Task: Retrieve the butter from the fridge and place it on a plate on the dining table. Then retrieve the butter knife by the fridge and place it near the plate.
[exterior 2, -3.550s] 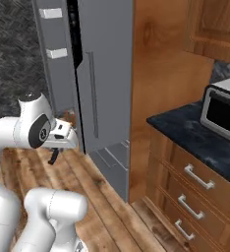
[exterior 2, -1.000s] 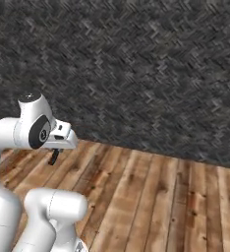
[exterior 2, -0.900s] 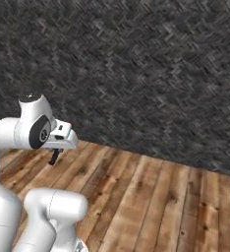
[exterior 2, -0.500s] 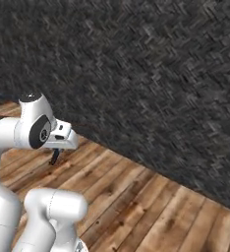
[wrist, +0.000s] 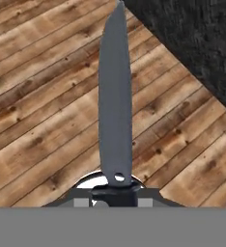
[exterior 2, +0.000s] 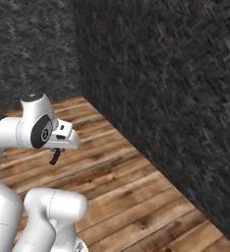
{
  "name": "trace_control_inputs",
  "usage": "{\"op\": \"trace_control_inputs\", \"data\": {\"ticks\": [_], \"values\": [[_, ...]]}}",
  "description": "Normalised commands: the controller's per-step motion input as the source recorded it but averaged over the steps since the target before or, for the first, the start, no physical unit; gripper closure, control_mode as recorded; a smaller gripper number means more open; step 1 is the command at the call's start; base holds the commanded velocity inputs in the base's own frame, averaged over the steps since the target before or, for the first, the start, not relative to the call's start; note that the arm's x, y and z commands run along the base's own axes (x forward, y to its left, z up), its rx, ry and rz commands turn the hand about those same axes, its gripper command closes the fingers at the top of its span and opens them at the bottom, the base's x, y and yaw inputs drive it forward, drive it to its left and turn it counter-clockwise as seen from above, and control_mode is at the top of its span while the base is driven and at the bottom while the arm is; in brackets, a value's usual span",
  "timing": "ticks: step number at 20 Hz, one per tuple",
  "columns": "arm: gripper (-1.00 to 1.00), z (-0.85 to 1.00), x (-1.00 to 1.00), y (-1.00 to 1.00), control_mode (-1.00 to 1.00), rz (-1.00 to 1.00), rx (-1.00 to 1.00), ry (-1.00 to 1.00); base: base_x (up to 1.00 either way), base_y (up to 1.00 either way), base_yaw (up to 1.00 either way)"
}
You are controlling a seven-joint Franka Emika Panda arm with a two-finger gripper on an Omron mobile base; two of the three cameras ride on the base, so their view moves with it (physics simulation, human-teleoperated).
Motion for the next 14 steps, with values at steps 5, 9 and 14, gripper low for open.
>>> {"op": "trace_control_inputs", "data": {"ticks": [5,9,14], "values": [[1.0,0.0,0.0,0.0,1.0,0.0,0.0,0.0,0.7,0.0,0.7],[1.0,0.0,0.0,0.0,1.0,0.0,0.0,0.0,0.8,0.0,0.68],[1.0,0.0,0.0,0.0,1.0,0.0,0.0,0.0,0.83,-0.01,0.66]]}}
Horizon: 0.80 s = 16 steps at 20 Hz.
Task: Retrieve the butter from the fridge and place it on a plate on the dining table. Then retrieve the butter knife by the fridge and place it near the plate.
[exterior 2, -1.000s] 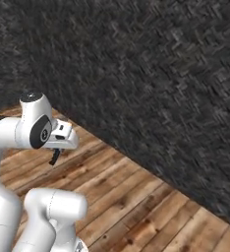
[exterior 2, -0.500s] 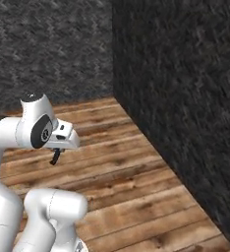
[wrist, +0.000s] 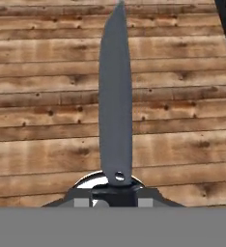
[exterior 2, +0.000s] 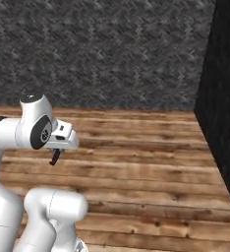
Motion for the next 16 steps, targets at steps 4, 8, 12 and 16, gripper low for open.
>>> {"op": "trace_control_inputs", "data": {"ticks": [4,8,12,16], "values": [[1.0,0.0,0.0,0.0,1.0,0.0,0.0,0.0,0.88,-0.07,0.63],[1.0,0.0,0.0,0.0,1.0,0.0,0.0,0.0,0.91,-0.09,0.58],[1.0,0.0,0.0,0.0,1.0,0.0,0.0,0.0,0.94,-0.18,0.54],[1.0,0.0,0.0,0.0,1.0,0.0,0.0,0.0,0.99,-0.46,0.41]]}}
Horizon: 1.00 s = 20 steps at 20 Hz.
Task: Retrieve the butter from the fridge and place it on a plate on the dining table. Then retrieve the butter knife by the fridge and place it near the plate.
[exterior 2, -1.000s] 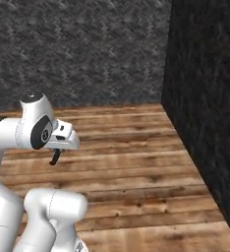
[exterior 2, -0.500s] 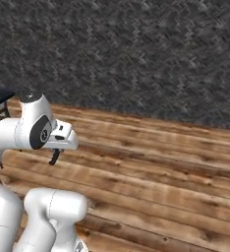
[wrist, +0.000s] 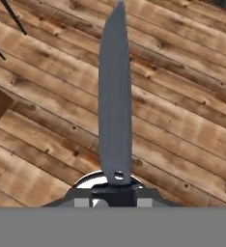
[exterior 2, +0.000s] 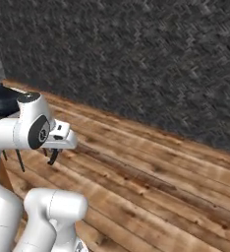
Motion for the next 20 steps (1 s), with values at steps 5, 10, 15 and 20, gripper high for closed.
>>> {"op": "trace_control_inputs", "data": {"ticks": [5,10,15,20], "values": [[1.0,0.0,0.0,0.0,1.0,0.0,0.0,0.0,1.0,-0.41,0.4],[1.0,0.0,0.0,0.0,1.0,0.0,0.0,0.0,1.0,-0.42,0.45],[1.0,0.0,0.0,0.0,1.0,0.0,0.0,0.0,1.0,-0.41,0.48],[1.0,0.0,0.0,0.0,1.0,0.0,0.0,0.0,1.0,-0.44,0.54]]}}
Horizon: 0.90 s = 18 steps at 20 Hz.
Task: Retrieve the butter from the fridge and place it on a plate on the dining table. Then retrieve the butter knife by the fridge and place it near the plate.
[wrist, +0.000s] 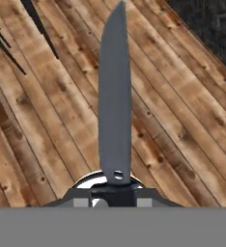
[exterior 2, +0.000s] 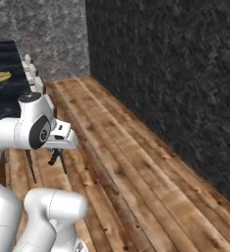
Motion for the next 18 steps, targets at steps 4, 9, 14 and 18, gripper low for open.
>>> {"op": "trace_control_inputs", "data": {"ticks": [4,9,14,18], "values": [[1.0,0.0,0.0,0.0,1.0,0.0,0.0,0.0,1.0,-0.55,0.5],[1.0,0.0,0.0,0.0,1.0,0.0,0.0,0.0,0.99,-0.59,0.49],[1.0,0.0,0.0,0.0,1.0,0.0,0.0,0.0,0.96,-0.66,0.51],[1.0,0.0,0.0,0.0,1.0,0.0,0.0,0.0,1.0,-0.69,0.52]]}}
